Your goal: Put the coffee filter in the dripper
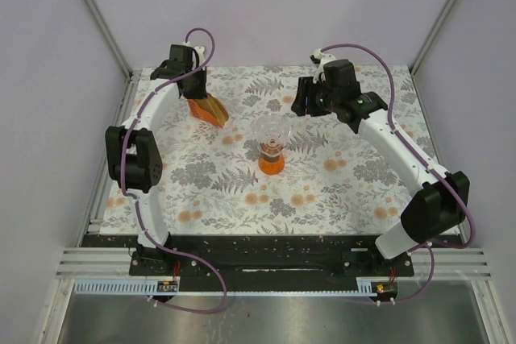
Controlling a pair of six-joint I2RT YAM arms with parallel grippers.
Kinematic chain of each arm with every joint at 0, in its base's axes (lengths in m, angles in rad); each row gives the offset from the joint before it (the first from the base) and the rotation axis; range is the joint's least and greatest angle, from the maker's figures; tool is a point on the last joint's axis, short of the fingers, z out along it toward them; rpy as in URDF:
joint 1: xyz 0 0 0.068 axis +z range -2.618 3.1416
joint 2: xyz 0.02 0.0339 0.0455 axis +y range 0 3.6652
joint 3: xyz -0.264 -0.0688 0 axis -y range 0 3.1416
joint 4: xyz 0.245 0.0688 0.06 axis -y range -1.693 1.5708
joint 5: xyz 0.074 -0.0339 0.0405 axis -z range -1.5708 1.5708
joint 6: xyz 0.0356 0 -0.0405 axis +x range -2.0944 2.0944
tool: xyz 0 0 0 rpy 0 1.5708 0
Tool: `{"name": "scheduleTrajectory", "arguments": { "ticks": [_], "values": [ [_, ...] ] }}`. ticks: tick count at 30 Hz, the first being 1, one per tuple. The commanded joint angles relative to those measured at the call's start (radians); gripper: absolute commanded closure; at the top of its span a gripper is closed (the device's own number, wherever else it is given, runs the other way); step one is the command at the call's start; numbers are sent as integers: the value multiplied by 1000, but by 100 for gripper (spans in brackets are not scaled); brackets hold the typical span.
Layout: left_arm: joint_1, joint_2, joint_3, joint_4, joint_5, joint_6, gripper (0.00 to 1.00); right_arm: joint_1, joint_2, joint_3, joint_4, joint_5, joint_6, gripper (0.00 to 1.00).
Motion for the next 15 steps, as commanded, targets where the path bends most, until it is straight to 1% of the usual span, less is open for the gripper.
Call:
{"name": "scheduleTrajectory", "arguments": {
  "ticks": [1,6,15],
  "values": [
    [9,-74,-9,18,39,-23,100,-3,-8,97,166,-101,22,41],
    [14,-120,-12,18,53,-15,100,17,21,134,232,-113,33,44],
    [22,-137,-32,22,55,-7,100,54,72,163,249,-127,42,46]
  ]
}}
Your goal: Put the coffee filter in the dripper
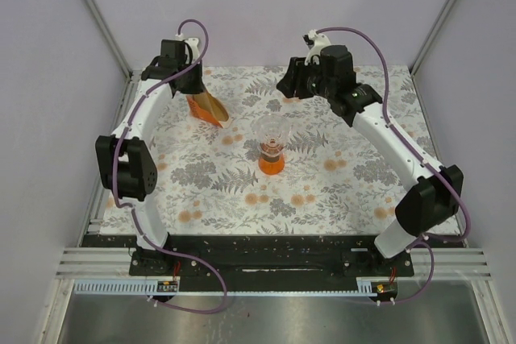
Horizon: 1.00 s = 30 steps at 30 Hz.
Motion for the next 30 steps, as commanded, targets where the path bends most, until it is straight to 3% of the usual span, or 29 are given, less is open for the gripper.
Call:
{"name": "scheduleTrajectory", "arguments": {
  "ticks": [1,17,23,30],
  "values": [
    [13,-46,-16,21,31,-4,100,30,20,43,47,-24,7,46],
    [13,-161,-24,1,52,28,100,139,70,112,59,29,-36,48],
    [13,-204,-30,-19,119,6,100,180,83,127,55,51,-41,48],
    [13,-316,-59,-63,164,2,100,277,118,181,24,239,-80,42]
  ]
}}
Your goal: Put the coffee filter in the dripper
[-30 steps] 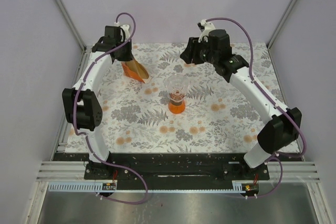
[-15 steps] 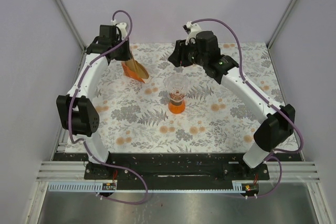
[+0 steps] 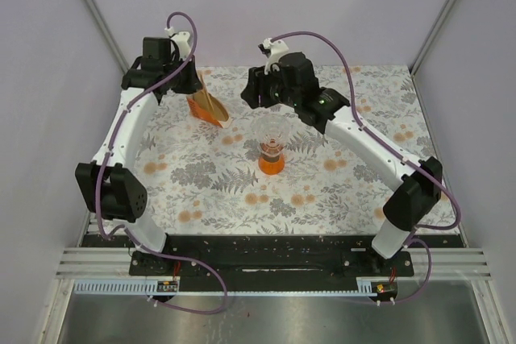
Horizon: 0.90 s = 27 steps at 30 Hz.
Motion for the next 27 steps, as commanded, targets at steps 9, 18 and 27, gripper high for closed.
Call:
{"name": "scheduleTrajectory", "arguments": {
  "ticks": [9,18,27],
  "values": [
    [5,-242,-88,-37,106,-6,100,184,117,167,30,221,-76,37],
    [5,-285,-112,-38,129,-11,100,224,149,164,81,178,-67,42],
    [3,-285,-115,-32,143,-16,100,227,226,219,48,159,-76,45]
  ]
}}
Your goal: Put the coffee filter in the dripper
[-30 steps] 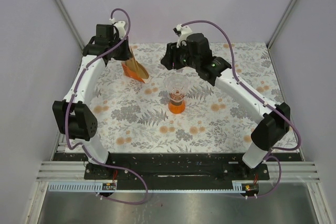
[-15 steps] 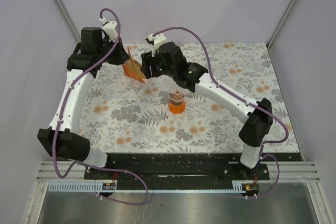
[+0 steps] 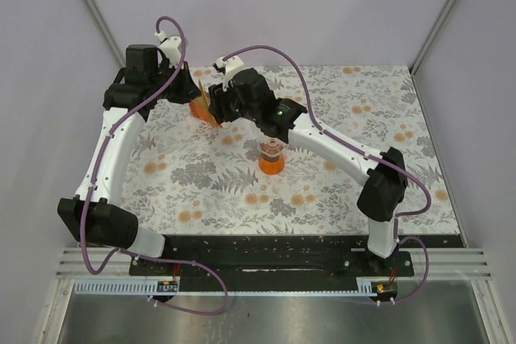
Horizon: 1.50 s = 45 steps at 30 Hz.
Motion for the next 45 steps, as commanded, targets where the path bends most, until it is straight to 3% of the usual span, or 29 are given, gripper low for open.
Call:
{"name": "scheduleTrajectory", "arguments": {
  "ticks": [1,5,23,30,33,39,40,43,45],
  "values": [
    [4,-35,-4,33,26,-10,100,10,36,55,21,-27,-16,44],
    [4,-35,-8,36,34,-7,100,12,44,63,21,-1,-16,42],
    [4,-44,-37,51,64,-1,100,12,140,159,-35,125,-60,60],
    [4,-44,-50,53,109,-7,100,10,156,190,-19,71,-31,64],
    [4,-55,-50,53,110,-1,100,12,152,197,-10,50,-19,71],
    [5,-81,-36,35,86,22,100,9,107,196,-79,108,-33,100],
    [5,-84,-34,32,84,25,97,9,94,194,-102,112,-39,100],
    [5,-87,-8,6,121,38,49,7,62,255,-218,112,-51,100],
    [5,-87,22,-24,146,47,31,9,59,332,-355,122,-56,100]
  ]
}}
